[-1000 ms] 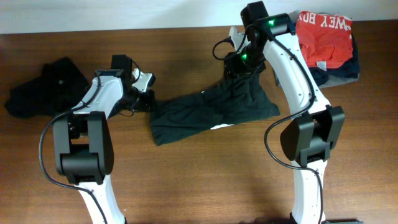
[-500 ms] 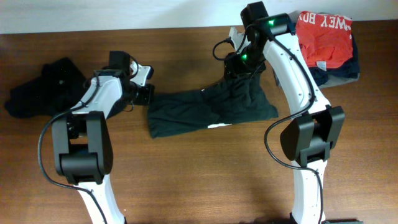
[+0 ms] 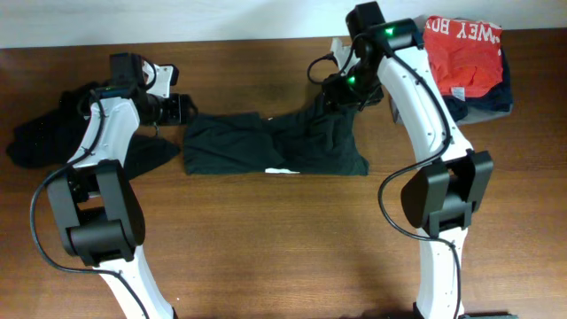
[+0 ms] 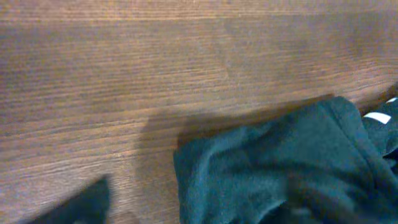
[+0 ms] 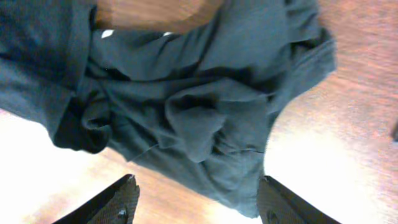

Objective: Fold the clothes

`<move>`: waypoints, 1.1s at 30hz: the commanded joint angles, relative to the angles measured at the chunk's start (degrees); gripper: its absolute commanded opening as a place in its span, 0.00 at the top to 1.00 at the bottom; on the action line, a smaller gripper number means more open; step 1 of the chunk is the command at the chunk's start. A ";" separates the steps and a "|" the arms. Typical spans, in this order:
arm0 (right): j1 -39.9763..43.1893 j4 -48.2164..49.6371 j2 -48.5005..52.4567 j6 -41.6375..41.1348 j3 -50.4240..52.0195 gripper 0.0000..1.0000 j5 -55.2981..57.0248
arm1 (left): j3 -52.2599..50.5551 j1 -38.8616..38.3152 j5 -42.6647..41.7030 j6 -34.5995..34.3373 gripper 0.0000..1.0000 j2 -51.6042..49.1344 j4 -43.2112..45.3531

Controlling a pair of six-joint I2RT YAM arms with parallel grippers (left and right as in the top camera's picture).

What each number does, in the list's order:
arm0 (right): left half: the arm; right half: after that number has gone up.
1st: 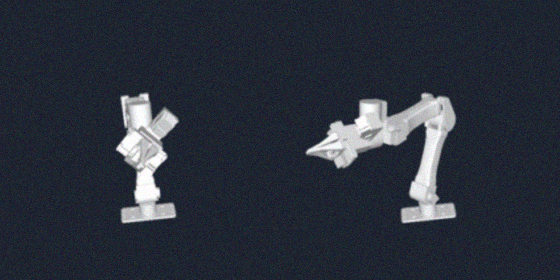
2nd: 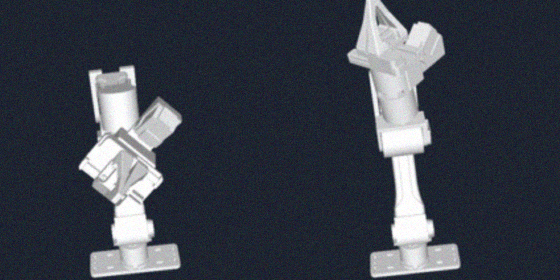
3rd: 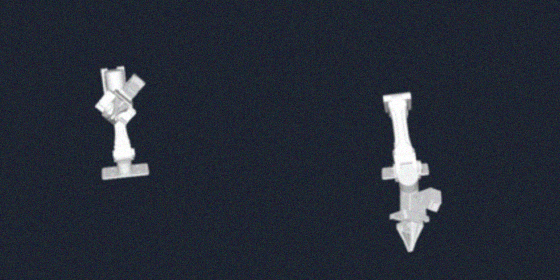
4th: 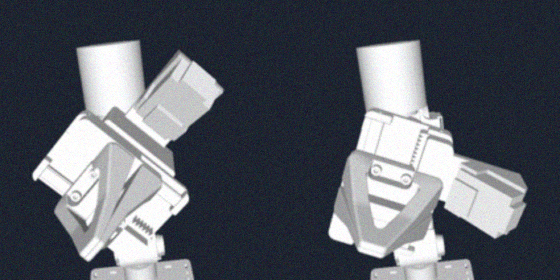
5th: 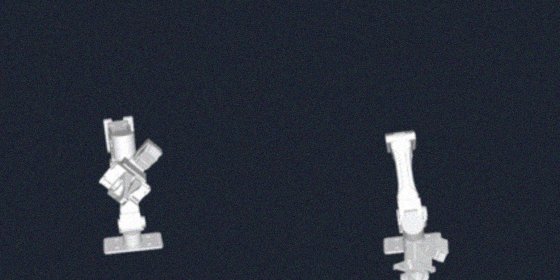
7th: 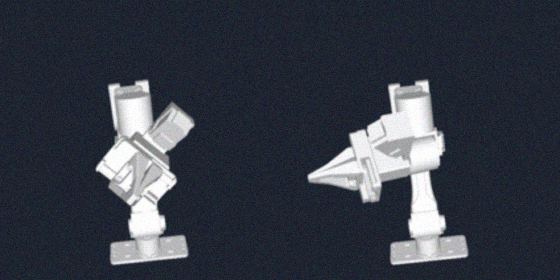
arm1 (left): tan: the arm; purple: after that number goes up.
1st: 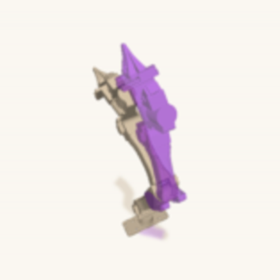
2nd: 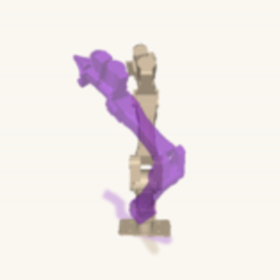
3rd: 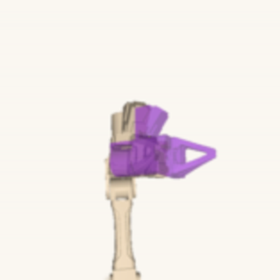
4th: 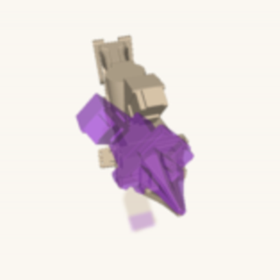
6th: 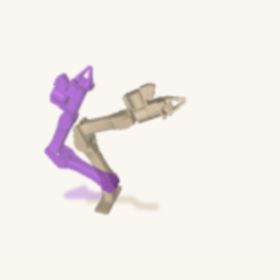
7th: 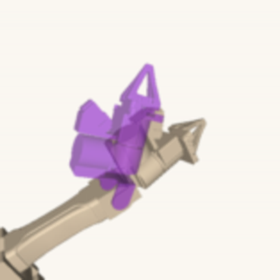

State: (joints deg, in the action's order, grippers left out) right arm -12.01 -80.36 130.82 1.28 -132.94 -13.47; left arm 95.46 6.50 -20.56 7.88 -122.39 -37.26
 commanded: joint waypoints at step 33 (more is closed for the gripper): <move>5.81 27.71 0.07 7.28 34.53 0.49 -16.33 | 6.93 0.15 0.42 -0.09 0.01 14.53 -14.56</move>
State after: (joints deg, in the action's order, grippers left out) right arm -5.45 -52.62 130.78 7.92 -99.48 -28.27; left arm 101.41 6.46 -20.49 7.92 -109.16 -51.24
